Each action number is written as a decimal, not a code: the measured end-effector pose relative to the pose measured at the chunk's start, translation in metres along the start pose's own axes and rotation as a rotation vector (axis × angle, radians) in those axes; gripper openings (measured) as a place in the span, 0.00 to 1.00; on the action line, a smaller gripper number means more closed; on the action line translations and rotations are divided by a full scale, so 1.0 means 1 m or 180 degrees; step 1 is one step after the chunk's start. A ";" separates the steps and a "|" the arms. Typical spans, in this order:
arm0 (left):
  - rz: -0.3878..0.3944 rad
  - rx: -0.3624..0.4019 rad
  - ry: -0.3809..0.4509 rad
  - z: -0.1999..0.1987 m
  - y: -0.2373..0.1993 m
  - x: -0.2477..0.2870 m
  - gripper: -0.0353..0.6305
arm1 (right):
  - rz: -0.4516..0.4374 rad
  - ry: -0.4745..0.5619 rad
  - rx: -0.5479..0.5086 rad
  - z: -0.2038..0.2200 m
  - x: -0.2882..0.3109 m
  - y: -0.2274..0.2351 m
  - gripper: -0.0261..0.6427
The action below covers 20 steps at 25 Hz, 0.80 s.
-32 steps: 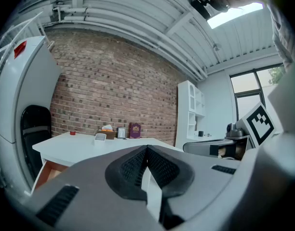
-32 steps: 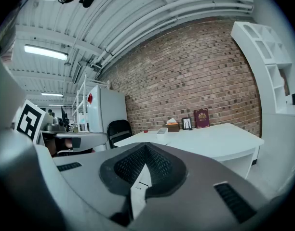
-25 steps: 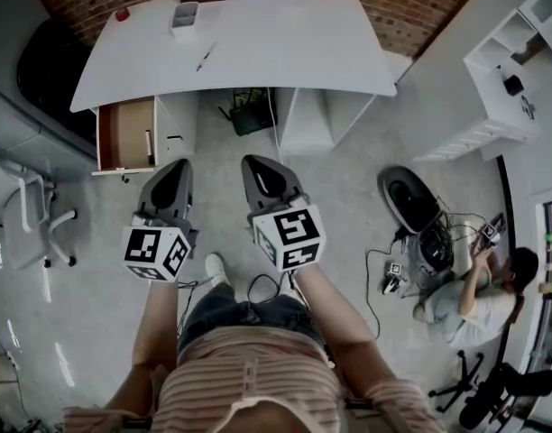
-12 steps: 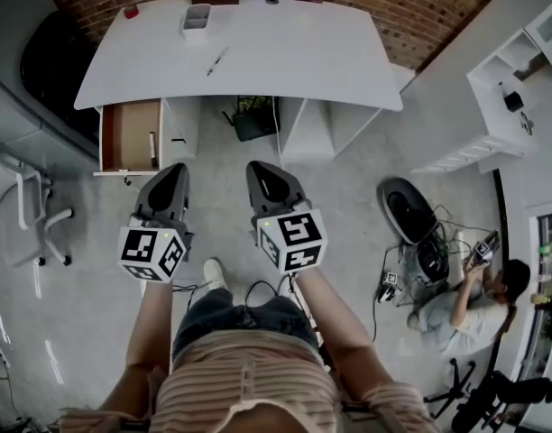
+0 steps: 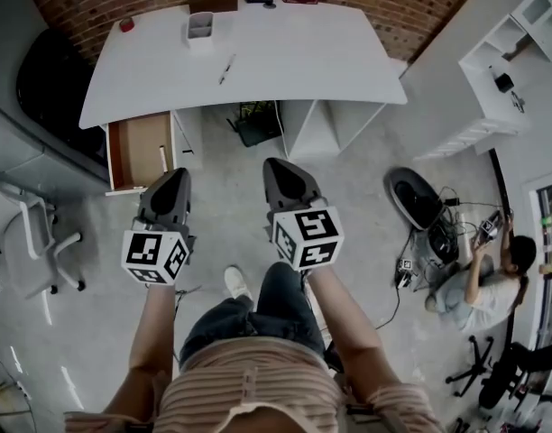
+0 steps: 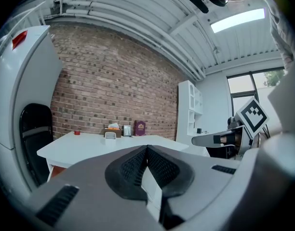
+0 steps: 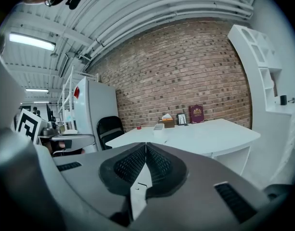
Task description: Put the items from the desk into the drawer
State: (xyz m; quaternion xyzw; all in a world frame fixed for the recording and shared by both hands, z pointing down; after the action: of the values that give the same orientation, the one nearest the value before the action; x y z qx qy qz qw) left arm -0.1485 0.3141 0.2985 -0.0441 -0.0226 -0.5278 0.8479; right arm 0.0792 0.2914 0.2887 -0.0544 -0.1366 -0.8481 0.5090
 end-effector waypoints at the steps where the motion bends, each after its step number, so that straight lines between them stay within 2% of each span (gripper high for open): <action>1: 0.0011 -0.0003 0.0007 -0.001 -0.006 -0.001 0.07 | 0.0027 -0.0002 0.0009 0.000 0.001 -0.004 0.06; 10: 0.0041 -0.0063 0.0109 -0.010 -0.044 0.019 0.07 | 0.0176 -0.0029 0.0111 -0.003 0.017 -0.014 0.06; 15: -0.0010 -0.0072 0.0020 -0.009 -0.060 0.050 0.07 | 0.0194 -0.0036 0.0223 -0.004 0.037 -0.002 0.06; 20: -0.0036 -0.0077 -0.0031 -0.007 -0.079 0.089 0.07 | 0.0157 -0.0036 0.0146 -0.015 0.074 0.012 0.06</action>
State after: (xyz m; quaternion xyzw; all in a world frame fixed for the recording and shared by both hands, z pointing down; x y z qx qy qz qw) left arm -0.1798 0.1995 0.3028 -0.0568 -0.0205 -0.5326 0.8442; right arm 0.0554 0.2189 0.2940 -0.0508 -0.1576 -0.8316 0.5301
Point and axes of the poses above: the fingertips, and each gripper's own axes: x forward along the fingers, y to its right, z out of its underside, the point moved 8 cm from there along -x, backward along the fingers, and after that the axes turned 5 degrees about x, right-handed, at the moved point
